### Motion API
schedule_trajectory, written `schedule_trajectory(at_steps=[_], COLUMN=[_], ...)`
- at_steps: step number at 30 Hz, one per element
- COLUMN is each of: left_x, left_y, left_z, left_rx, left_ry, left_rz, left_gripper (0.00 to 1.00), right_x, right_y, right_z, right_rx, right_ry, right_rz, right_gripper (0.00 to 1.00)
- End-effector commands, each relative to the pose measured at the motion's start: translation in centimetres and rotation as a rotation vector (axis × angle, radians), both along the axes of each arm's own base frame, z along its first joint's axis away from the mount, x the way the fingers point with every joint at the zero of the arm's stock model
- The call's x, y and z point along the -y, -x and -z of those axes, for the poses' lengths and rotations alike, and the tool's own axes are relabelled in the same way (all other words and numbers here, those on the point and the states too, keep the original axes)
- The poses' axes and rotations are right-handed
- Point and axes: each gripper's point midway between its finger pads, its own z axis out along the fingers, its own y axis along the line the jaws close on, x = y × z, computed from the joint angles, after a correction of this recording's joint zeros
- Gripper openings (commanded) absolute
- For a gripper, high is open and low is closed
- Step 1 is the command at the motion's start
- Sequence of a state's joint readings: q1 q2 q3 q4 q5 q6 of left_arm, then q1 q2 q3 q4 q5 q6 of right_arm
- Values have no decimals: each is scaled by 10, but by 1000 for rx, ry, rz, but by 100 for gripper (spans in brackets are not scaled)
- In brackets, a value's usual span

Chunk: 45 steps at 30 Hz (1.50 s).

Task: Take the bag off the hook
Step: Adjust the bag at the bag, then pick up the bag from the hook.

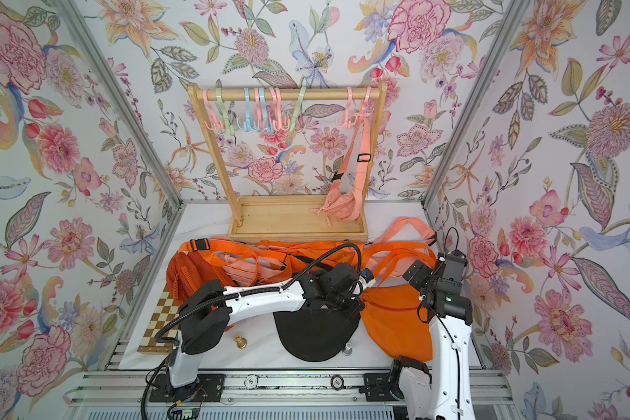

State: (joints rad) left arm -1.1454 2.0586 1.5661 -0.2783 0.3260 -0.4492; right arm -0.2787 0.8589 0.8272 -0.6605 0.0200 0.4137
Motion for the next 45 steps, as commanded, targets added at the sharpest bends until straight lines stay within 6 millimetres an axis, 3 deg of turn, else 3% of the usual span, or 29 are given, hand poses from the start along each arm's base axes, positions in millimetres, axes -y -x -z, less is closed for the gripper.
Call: schedule_trajectory(at_steps=[1, 4, 7, 12, 18, 25, 30, 32, 38, 42, 45], left_x=[-10, -16, -21, -36, -65, -115, -129, -128, -107, -98, -98], left_y=[-5, -34, -66, -106, -150, -219, -264, -290, -356, -382, -395], left_z=[21, -9, -62, -146, -206, -264, -277, -272, -257, -242, -231], left_rx=[-46, -15, 74, 223, 406, 669, 755, 740, 712, 798, 878], left_ry=[-46, 12, 83, 210, 327, 494, 661, 692, 667, 628, 615], left_rz=[-30, -85, -136, -203, -313, -548, -572, -583, -579, -595, -618], left_gripper=[22, 73, 98, 100, 100, 100, 100, 100, 100, 100, 100], right_x=[-1, -16, -46, -99, -126, -157, -186, -189, -181, -174, -173], right_y=[-8, -26, -54, -106, -166, -233, -270, -286, -325, -339, -344], right_z=[-10, -30, -55, -109, -159, -192, -202, -203, -199, -198, -199], right_rx=[26, 81, 148, 279, 395, 479, 526, 524, 504, 509, 526], right_ry=[9, 18, 87, 244, 297, 364, 436, 459, 519, 542, 553], right_rz=[2, -65, -190, -402, -509, -599, -661, -644, -527, -454, -419], right_gripper=[99, 99, 99, 97, 88, 93, 95, 92, 72, 65, 45])
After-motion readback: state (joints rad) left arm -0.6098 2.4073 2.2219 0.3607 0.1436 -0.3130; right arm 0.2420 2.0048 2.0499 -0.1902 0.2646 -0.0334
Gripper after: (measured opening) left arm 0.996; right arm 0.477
